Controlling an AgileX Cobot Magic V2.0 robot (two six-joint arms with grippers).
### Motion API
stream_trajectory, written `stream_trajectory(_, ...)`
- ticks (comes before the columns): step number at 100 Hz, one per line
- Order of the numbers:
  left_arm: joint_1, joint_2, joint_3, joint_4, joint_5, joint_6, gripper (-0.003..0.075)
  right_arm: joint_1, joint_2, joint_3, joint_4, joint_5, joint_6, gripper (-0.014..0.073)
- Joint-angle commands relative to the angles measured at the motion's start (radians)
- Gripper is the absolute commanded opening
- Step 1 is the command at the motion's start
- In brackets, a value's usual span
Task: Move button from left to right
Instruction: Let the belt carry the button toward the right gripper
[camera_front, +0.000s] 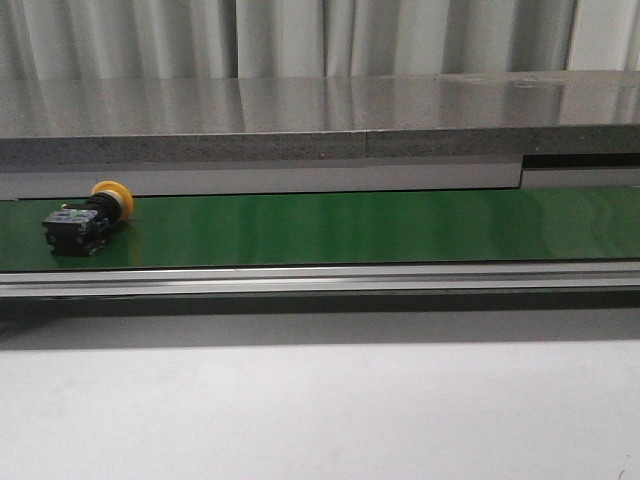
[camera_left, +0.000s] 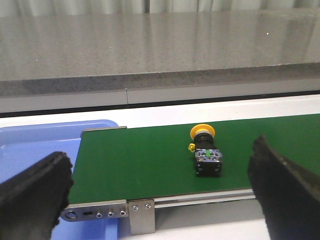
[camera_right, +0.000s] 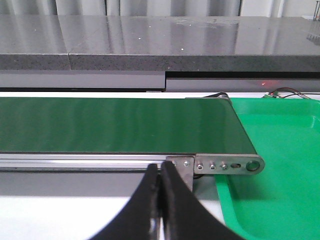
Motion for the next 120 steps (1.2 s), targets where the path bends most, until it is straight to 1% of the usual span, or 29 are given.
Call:
stream_trajectory(1,-0.011,-0.021,0.022,-0.016,-0.128,0.001,0.0691,0.000,-0.017,-0.015,-0.010,-0.081,-0.002,-0.0068)
stream_trajectory(15,-0.011,-0.022,0.068,-0.016,-0.161,0.001,0.0691,0.000,-0.017,-0.015,-0.010,-0.081,-0.002,-0.0068)
stream_trajectory(44,-0.011,-0.022,0.073,-0.016,-0.226,0.001,0.0690,0.000,-0.017,-0.015,-0.010,-0.081,-0.002,-0.0068)
stream_trajectory(52,-0.011,-0.022,0.073,-0.016,-0.237,0.001,0.0668,0.000,-0.017,-0.015,-0.010,-0.081,-0.002,-0.0068)
stream_trajectory(56,-0.011,-0.022,0.073,-0.016,-0.238,0.001,0.0636,0.000,-0.017,-0.015,-0.010,-0.081,-0.002,-0.0068)
stream_trajectory(63,-0.011,-0.022,0.073,-0.016,-0.236,0.001,0.0552,0.000,-0.017,-0.015,-0.010,-0.081,-0.002,-0.0068)
stream_trajectory(88,-0.011,-0.022,0.073,-0.016,-0.232,0.001,0.0118,0.000,-0.017,-0.015,-0.010,-0.081,-0.002,-0.0068)
stream_trajectory(90,-0.011,-0.022,0.073,-0.016,-0.230,0.001,0.0096,0.000,-0.017,-0.015,-0.010,-0.081,-0.002,-0.0068)
stream_trajectory(95,-0.011,-0.022,0.073,-0.016,-0.230,0.001,0.0012,0.000,-0.017,-0.015,-0.010,-0.081,-0.002,-0.0068)
stream_trajectory(98,-0.011,-0.022,0.073,-0.016,-0.230,0.001,-0.0022,0.000,-0.017,-0.015,-0.010,-0.081,-0.002,-0.0068)
stream_trajectory(106,-0.011,-0.022,0.074,-0.016,-0.230,0.001,-0.0020,0.000,-0.017,-0.016,-0.010,-0.086,-0.002,-0.0068)
stream_trajectory(120,-0.011,-0.022,0.074,-0.016,-0.230,0.001,-0.0020,0.000,-0.017,-0.016,-0.010,-0.139,-0.002,-0.0068)
